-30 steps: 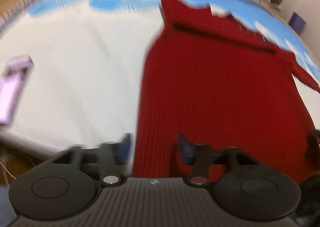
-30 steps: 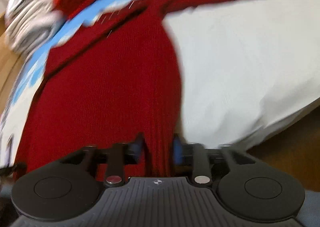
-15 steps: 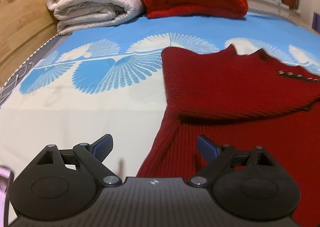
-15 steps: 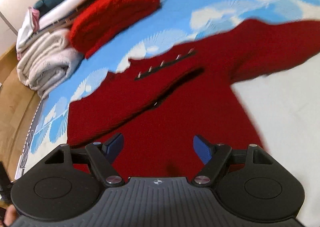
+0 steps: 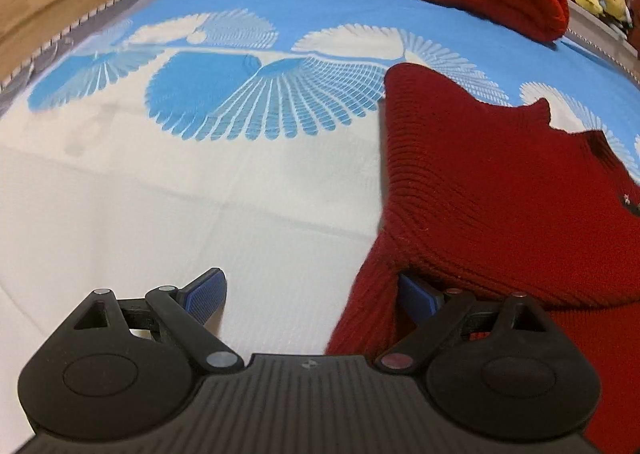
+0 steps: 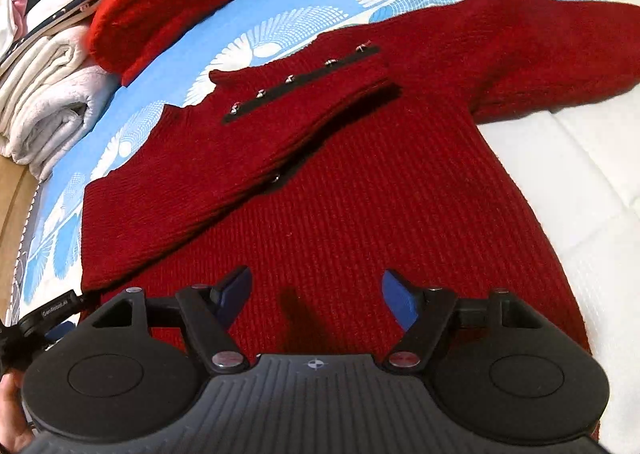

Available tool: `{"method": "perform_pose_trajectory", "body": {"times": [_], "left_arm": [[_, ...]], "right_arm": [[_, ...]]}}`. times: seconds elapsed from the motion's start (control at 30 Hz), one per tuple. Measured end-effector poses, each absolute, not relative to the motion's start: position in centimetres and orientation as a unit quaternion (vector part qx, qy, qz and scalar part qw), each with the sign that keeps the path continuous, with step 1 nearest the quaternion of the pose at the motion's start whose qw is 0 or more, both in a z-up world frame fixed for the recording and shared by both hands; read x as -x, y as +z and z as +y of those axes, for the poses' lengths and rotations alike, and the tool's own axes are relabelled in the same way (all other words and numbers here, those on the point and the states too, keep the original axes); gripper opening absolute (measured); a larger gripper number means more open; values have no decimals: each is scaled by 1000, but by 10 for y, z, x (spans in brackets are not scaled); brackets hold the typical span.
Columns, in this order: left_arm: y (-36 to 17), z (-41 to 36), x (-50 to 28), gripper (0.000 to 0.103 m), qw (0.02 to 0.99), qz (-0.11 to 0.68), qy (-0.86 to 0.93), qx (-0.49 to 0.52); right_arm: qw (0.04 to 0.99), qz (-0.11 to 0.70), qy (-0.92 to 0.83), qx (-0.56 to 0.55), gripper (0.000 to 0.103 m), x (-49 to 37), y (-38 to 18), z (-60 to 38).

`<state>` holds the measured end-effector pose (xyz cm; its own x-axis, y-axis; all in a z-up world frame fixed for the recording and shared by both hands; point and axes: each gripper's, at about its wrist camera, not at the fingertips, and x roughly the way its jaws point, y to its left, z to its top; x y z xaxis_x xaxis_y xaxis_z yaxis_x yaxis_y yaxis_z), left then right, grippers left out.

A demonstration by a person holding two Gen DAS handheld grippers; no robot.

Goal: Fold small clothes

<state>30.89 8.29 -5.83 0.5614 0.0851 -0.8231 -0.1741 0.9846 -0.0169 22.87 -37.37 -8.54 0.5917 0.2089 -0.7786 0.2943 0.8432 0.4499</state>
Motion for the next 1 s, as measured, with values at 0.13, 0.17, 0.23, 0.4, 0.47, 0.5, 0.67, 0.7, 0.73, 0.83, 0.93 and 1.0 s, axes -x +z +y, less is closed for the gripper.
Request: {"method": "perform_pose_trajectory", "body": {"times": [0.13, 0.17, 0.23, 0.4, 0.47, 0.5, 0.67, 0.7, 0.73, 0.83, 0.93, 1.0], "left_arm": [[-56, 97, -307, 95, 873, 473, 75, 88], [-55, 100, -306, 95, 871, 475, 77, 99], [-53, 107, -306, 94, 864, 480, 78, 127], [-45, 104, -302, 95, 864, 485, 75, 113], [-37, 92, -293, 95, 875, 473, 77, 71], [-31, 88, -288, 95, 880, 467, 73, 54], [-12, 88, -275, 97, 897, 430, 56, 81], [-14, 87, -280, 97, 898, 430, 56, 80], [-17, 85, -285, 97, 896, 433, 57, 77], [-40, 81, -306, 97, 885, 458, 69, 51], [-58, 87, -317, 103, 870, 485, 75, 43], [-54, 92, -316, 103, 866, 490, 77, 60]], "right_arm": [[849, 451, -23, -273, 74, -230, -86, -372], [848, 453, -25, -274, 74, -229, -87, -374], [846, 454, -31, -276, 74, -226, -88, -380], [844, 447, -50, -292, 74, -217, -86, -401], [842, 443, -60, -302, 74, -215, -85, -411], [842, 440, -65, -306, 74, -214, -85, -415], [849, 400, -115, -325, 74, -207, -76, -433], [850, 396, -121, -327, 74, -208, -76, -435], [849, 394, -124, -330, 74, -209, -76, -435], [842, 412, -112, -330, 75, -216, -82, -428], [833, 427, -104, -337, 75, -219, -87, -423], [831, 422, -102, -348, 75, -218, -84, -427]]}}
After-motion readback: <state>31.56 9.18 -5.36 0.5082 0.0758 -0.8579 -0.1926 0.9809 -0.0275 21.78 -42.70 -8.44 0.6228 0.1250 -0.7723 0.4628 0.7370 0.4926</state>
